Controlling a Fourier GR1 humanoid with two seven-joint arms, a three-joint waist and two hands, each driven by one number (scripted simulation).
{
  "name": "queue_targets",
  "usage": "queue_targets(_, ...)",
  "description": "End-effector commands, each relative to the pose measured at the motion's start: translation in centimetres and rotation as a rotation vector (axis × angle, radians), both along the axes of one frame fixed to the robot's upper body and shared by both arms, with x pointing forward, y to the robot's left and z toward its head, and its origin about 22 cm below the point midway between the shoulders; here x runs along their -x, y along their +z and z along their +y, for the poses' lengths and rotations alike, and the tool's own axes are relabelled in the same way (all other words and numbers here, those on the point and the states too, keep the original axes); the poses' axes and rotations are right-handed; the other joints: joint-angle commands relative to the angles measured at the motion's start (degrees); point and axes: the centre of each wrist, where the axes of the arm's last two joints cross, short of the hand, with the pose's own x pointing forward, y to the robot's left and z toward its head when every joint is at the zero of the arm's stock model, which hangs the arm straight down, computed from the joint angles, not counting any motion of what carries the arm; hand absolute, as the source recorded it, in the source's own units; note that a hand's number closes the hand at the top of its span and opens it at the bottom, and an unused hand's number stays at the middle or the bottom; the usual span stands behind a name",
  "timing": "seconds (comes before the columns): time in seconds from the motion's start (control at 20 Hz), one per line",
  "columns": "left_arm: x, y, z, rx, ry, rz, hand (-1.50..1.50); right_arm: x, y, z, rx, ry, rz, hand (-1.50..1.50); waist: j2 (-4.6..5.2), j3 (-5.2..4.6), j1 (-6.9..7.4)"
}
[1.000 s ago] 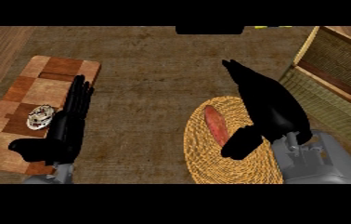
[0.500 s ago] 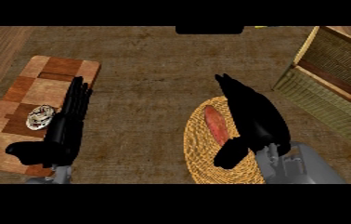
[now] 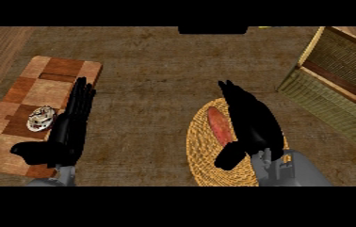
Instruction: Pick the sweet potato from the placemat and place it in the basket
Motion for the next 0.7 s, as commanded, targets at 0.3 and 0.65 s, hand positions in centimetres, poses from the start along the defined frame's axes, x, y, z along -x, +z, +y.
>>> queue_targets(0.3,1.0,0.4,0.6,0.002,0.006,-0.006,0.00,-0.5,-2.4,0.7,0.069,-0.132,0.043,-1.50,0.02,0.02,0.27)
queue_targets(0.65,-0.4,0.7,-1.0,-0.004,0.006,-0.001,0.00,1.8,-3.5,2.3,0.079,-0.123,0.070,-1.50,-0.04,0.02,-0.10)
